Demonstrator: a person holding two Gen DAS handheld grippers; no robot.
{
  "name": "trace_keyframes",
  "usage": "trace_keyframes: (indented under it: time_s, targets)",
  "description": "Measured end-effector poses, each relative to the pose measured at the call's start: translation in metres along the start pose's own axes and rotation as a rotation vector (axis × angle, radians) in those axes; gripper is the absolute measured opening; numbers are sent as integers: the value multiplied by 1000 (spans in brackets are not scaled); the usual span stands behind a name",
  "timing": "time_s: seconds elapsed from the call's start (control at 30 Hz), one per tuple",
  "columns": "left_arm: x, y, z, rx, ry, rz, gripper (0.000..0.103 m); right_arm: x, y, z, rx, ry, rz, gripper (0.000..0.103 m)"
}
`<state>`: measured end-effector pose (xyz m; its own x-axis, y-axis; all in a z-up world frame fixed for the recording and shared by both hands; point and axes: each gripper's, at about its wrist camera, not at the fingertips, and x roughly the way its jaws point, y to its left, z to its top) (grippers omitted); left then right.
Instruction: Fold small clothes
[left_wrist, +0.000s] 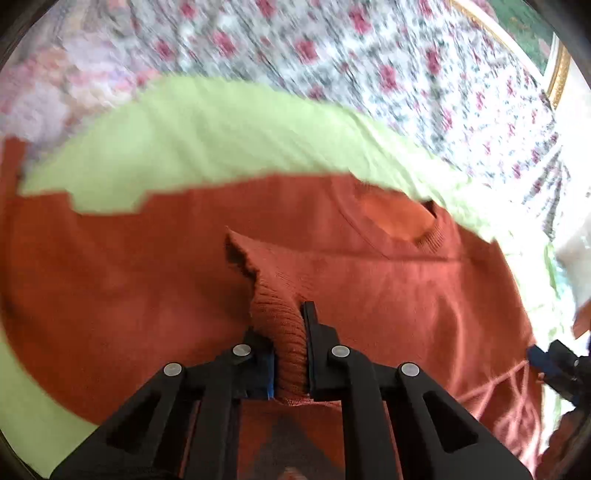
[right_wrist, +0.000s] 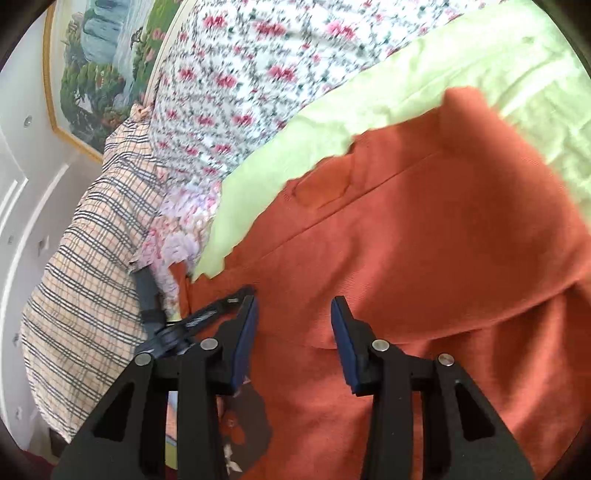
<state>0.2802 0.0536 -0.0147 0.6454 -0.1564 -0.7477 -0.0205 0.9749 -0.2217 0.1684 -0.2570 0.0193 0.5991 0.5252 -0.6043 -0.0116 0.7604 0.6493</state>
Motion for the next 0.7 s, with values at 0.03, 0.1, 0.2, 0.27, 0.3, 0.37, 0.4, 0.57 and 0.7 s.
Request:
trace_keyframes:
  time_s: [0.03, 0.1, 0.2, 0.27, 0.3, 0.37, 0.4, 0.57, 0.7]
  targets:
    - [0, 8, 2, -12, -7, 29, 10, -7, -5, 2, -4, -14, -29, 43]
    - [6, 21, 3, -29, 16, 38, 10, -22, -19, 7, -9, -45, -94, 43]
    - [5, 31, 3, -64, 0, 56, 10, -35, -41, 18, -1, -73, -206, 43]
    - [5, 34, 2, -80, -4, 54, 10, -38, -55, 29, 7, -89, -259, 43]
    - [7, 34, 3, -83, -2, 62, 10, -38, -61, 34, 8, -90, -285, 43]
    - [8, 34, 2, -74, 10, 67, 10, -33, -73, 48, 13, -86, -326, 43]
    - [10, 32, 1, -62, 15, 74, 10, -29, -78, 56, 10, -80, -341, 45]
    - [9, 29, -2, -34, 23, 86, 10, 1, -92, 83, -49, -22, -431, 48]
    - [10, 25, -3, -22, 34, 89, 10, 23, -101, 91, -98, 35, -468, 20]
